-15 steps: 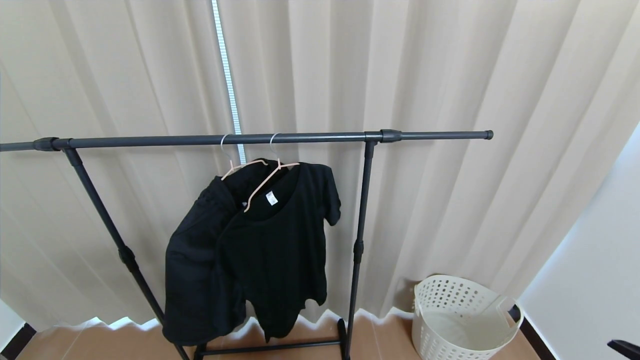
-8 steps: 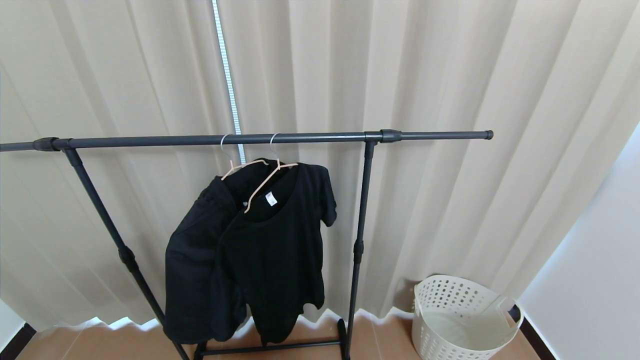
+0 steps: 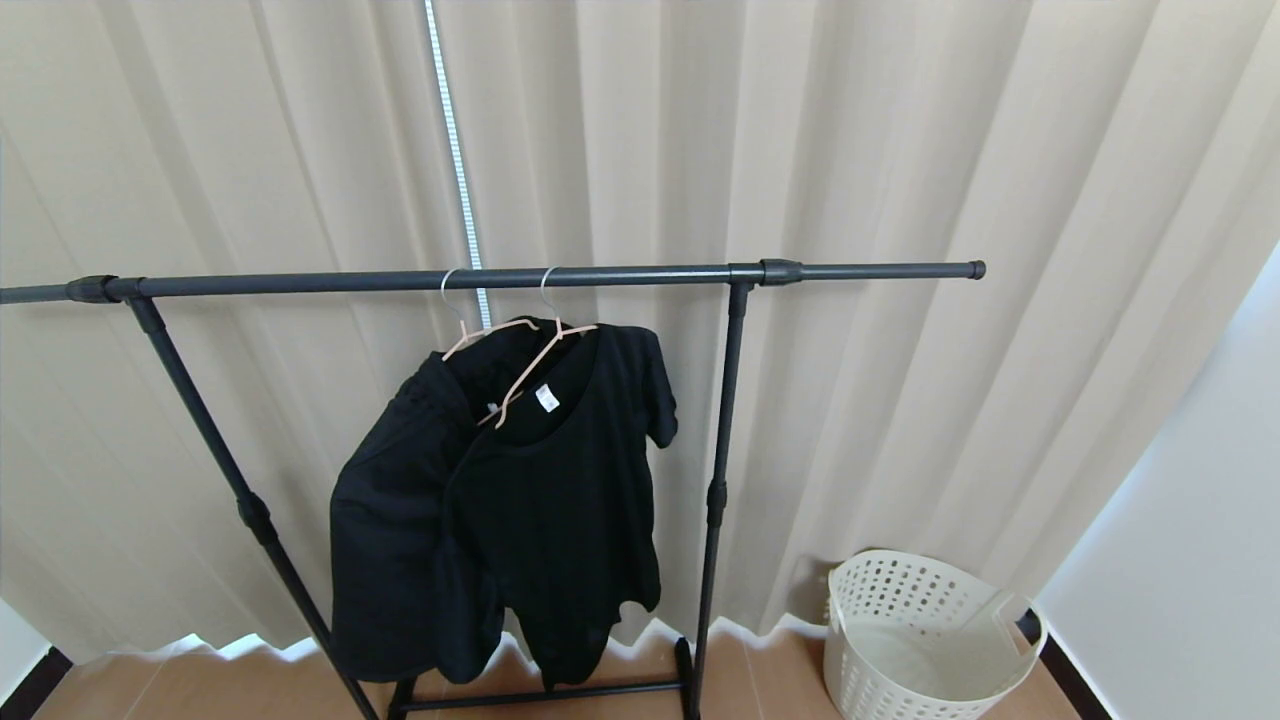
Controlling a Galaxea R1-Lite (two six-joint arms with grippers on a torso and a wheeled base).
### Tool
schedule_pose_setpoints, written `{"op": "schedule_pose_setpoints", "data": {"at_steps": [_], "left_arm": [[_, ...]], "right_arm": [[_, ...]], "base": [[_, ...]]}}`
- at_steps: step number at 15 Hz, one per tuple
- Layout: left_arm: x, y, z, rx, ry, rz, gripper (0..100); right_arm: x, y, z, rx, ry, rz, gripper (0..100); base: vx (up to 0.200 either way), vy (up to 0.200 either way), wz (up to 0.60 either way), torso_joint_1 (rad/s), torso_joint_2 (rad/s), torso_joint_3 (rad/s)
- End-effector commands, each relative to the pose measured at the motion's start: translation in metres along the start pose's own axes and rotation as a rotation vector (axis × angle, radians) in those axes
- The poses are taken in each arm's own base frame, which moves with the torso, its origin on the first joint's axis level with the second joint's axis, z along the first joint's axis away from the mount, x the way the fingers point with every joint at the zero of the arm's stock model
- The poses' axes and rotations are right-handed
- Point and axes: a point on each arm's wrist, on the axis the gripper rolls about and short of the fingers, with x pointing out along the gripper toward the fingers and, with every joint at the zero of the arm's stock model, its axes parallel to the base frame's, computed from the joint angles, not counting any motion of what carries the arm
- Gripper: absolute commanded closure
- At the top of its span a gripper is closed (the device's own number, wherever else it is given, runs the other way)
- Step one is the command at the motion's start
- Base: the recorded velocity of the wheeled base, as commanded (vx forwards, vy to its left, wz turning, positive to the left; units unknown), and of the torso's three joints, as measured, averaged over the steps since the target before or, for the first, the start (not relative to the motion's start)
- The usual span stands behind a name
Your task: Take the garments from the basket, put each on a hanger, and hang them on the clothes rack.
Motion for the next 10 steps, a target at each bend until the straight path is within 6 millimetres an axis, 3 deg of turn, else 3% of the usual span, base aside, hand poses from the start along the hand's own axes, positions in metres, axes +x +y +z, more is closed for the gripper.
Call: {"op": "schedule_pose_setpoints", "data": {"at_steps": [1,10], "left_arm": [[-0.0088,-0.0005,-0.0029,-0.002,-0.122,-0.115,0],[-0.0089,-0.0002,-0.0048,-0.031,-0.126,-0.073,0]], "right_arm": [[-0.0016,0.0015,-0.0008,0.002,-0.017,0.042,0],[-0.0017,-0.0004,-0.0003,0.035,-0.02,-0.041,0]], "base": [[0.0,0.0,0.0,0.0,0.0,0.0],[0.0,0.0,0.0,0.0,0.0,0.0]]}}
